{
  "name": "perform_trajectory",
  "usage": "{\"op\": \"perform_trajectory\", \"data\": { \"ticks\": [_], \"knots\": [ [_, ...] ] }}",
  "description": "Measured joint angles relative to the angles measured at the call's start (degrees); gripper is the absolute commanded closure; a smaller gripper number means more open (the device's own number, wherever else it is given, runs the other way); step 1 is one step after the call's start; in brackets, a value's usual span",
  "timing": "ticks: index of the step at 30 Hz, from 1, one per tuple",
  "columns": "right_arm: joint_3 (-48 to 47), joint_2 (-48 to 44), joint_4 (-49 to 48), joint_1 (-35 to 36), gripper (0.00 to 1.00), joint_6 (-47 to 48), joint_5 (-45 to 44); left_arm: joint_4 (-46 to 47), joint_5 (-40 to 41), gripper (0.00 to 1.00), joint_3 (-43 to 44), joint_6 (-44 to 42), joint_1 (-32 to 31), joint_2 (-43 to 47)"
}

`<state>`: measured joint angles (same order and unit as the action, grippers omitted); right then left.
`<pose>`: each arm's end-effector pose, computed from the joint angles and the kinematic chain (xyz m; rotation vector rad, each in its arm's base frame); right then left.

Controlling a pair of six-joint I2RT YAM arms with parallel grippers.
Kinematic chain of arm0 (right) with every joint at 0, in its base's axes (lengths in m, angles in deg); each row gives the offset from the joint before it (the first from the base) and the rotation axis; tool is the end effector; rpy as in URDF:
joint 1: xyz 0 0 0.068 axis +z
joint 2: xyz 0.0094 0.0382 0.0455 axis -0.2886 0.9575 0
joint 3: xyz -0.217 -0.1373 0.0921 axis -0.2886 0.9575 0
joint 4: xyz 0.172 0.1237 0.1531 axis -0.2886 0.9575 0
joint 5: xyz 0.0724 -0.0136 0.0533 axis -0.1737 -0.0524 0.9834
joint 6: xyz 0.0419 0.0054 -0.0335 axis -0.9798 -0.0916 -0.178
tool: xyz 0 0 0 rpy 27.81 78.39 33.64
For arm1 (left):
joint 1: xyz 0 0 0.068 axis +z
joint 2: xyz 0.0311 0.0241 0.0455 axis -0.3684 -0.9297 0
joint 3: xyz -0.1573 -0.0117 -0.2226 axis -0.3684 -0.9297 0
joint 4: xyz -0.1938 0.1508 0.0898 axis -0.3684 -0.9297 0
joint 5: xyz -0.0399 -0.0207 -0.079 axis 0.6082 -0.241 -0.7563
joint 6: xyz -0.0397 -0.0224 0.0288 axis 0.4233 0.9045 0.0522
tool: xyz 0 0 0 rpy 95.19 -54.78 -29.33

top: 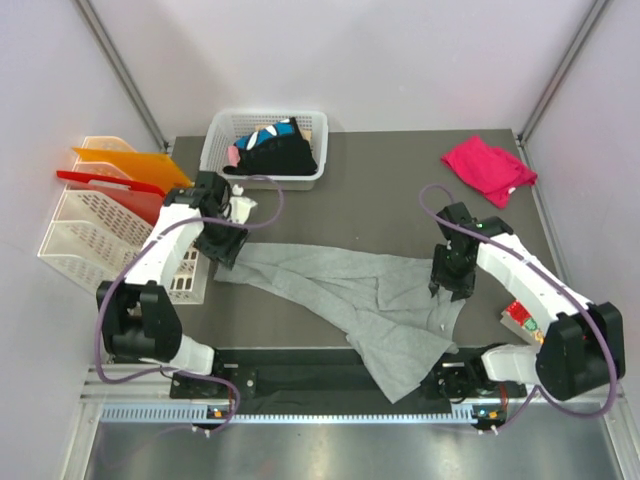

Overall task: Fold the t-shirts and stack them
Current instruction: Flatten out the tshirt

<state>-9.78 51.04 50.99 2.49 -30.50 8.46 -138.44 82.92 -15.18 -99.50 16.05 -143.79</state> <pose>0.1926 0.0654 0.2383 0.3866 2.9665 0.0309 0.2792 -0.0289 0.2712 0.7386 2.8073 -0.0088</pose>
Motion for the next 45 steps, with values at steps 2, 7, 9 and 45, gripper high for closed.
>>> {"op": "perform_trajectory", "data": {
  "ticks": [2, 7, 9, 45],
  "knots": [
    [0.0, 1.9, -1.7, -0.8, 0.53, 1.2, -0.2, -0.7, 0.1, 0.08, -3.7, -0.9, 0.1, 2.6],
    [-0.3, 6.7, -6.0, -1.4, 0.55, 3.0, 0.0, -1.6, 0.7, 0.05, -6.8, -2.0, 0.2, 5.2],
    [-0.3, 8.5, -7.7, -1.4, 0.57, 3.5, 0.2, -1.4, 0.9, 0.07, -5.7, -2.0, 0.2, 4.8],
    [2.4, 19.0, -19.5, -1.9, 0.79, 6.9, 2.4, 14.7, 4.0, 0.17, 8.6, 1.4, 0.3, -21.7]
  ]
}}
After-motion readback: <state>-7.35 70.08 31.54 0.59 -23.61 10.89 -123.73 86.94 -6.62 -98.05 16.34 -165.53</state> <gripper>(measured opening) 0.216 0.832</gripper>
